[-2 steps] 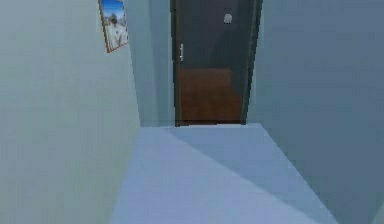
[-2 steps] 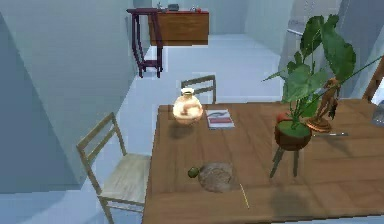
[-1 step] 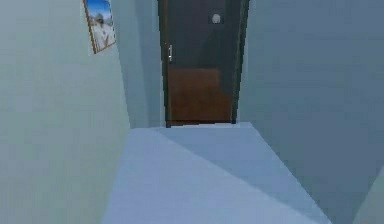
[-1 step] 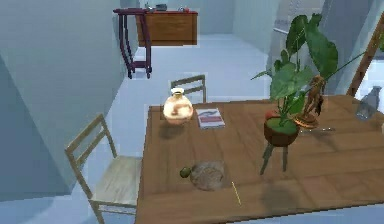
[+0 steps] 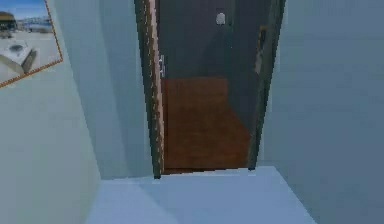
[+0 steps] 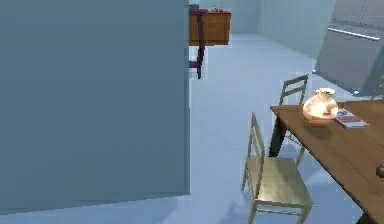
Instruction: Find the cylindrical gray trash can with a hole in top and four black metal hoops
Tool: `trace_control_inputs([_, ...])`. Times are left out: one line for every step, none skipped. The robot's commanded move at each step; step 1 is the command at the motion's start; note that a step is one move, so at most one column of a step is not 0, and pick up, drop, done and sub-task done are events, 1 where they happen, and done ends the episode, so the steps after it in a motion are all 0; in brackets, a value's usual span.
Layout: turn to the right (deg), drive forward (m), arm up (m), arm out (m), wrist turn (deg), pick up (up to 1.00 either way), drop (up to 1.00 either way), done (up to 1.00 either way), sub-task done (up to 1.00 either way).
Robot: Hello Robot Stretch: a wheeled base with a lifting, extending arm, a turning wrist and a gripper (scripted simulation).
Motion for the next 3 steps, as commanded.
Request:
trace_control_inputs([0.0,1.00,0.00,0.00,0.0,0.00,0.00,0.00,0.00])
trace_control_inputs([3.0,0.00,0.00,0.00,0.0,0.00,0.00,0.00,0.00])
trace_control_inputs([0.0,0.45,0.00,0.00,0.0,0.00,0.00,0.00,0.00])
